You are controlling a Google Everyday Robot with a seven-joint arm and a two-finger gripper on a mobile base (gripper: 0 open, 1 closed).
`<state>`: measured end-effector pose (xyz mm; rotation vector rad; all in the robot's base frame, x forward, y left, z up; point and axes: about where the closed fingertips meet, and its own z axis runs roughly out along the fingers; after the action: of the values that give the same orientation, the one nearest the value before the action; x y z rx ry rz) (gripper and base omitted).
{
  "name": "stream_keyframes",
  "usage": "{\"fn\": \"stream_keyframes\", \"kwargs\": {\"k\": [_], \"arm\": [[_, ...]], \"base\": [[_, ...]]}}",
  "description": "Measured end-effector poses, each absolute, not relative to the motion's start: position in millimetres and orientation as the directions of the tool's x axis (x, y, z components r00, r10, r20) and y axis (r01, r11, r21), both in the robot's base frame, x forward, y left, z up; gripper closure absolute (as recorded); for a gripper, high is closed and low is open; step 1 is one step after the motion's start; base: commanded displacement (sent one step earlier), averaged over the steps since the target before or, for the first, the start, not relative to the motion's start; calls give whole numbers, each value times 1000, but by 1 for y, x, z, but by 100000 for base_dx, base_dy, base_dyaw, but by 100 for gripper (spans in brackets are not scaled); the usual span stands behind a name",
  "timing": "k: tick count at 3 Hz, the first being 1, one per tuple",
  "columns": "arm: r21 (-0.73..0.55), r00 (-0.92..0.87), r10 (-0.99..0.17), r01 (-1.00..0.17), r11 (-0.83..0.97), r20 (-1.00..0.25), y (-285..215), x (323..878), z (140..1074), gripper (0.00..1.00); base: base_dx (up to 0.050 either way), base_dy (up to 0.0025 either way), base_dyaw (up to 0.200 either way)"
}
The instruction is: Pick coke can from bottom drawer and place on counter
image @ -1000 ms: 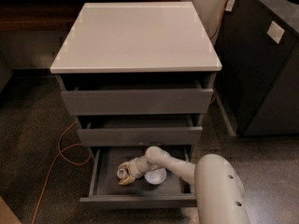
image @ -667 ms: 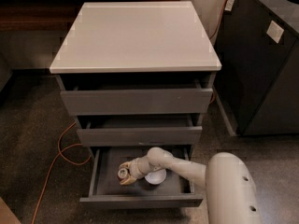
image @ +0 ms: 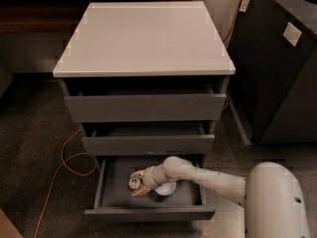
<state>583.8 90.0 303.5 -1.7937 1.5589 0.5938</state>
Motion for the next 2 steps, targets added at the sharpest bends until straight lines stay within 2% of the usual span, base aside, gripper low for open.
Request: {"fn": "stream_keyframes", "kwargs": {"k": [2], "arm": [[-199, 164, -656, -980, -21, -737, 45, 555, 382, 100]], "base": [[0, 0, 0]]}}
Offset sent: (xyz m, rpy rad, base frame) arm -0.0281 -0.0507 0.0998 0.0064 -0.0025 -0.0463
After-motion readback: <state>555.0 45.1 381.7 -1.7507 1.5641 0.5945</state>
